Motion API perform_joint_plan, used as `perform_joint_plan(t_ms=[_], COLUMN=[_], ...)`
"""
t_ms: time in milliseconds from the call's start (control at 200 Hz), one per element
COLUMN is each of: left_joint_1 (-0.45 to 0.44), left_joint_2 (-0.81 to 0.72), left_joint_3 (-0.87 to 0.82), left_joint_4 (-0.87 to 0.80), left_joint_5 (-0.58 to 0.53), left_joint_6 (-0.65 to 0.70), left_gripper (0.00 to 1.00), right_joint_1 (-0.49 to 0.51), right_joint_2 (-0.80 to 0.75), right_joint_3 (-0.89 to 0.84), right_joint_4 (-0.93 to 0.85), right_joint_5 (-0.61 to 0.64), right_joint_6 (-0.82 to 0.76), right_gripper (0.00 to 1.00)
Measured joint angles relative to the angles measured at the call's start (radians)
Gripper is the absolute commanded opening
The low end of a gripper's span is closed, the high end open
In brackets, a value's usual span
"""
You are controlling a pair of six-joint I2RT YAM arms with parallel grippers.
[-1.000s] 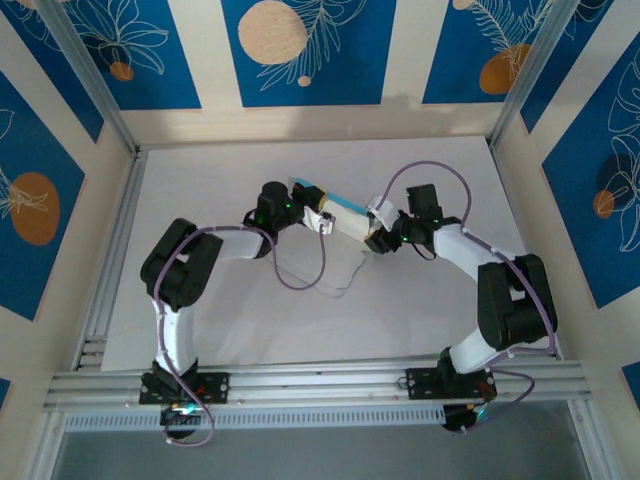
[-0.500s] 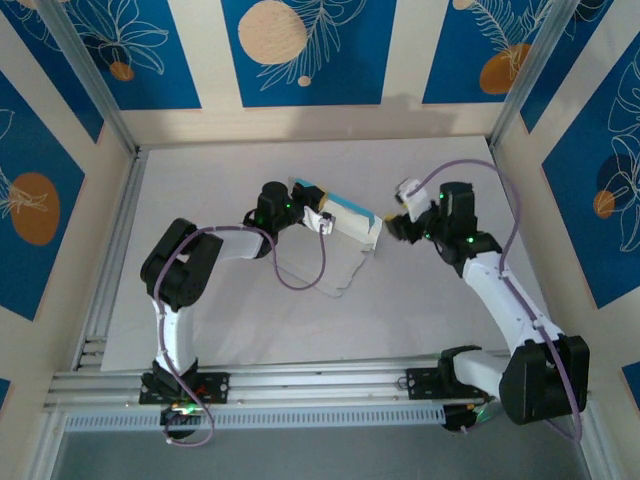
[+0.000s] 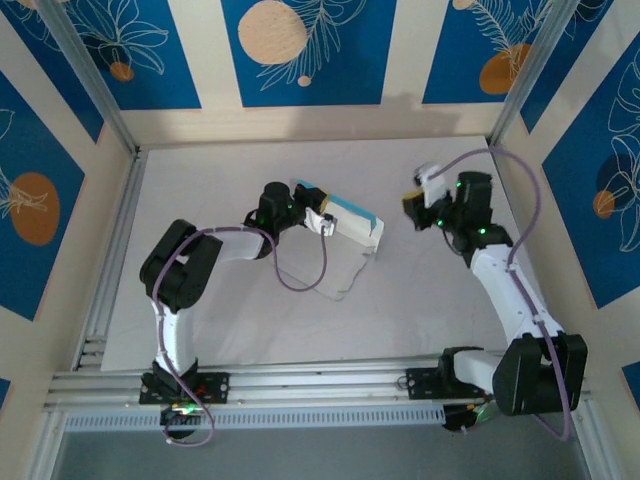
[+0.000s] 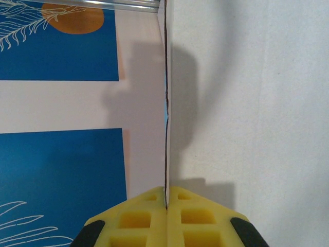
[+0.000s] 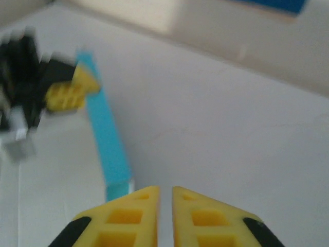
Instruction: Fold the paper box
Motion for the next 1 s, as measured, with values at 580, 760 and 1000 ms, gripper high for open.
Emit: perform_joint_plan(t_ms=[580,760,1000], left_joint_1=[-0.011,-0.012,-0.012], left_joint_2=[0.000,-0.002,-0.003], left_joint_3=[0.000,-0.001,-0.003], left_joint_4=[0.000,0.000,0.000], left_joint_5=[0.000,-0.009,-0.023], left_joint_6=[0.000,0.000,0.000], left_gripper=[0.00,0.00,0.00], right_joint_1=[0.098,0.134,0.148], right_joint_2=[0.240,0.286,0.307], right_joint_3=[-0.152,-0.122,-0.102], right_joint_4=[0.105,0.115,0.126], right_joint_5=[0.046,0.057,0.068], right_joint_6=[-0.221,-0.220,-0.209], right_gripper=[0.29,0.22,0.19])
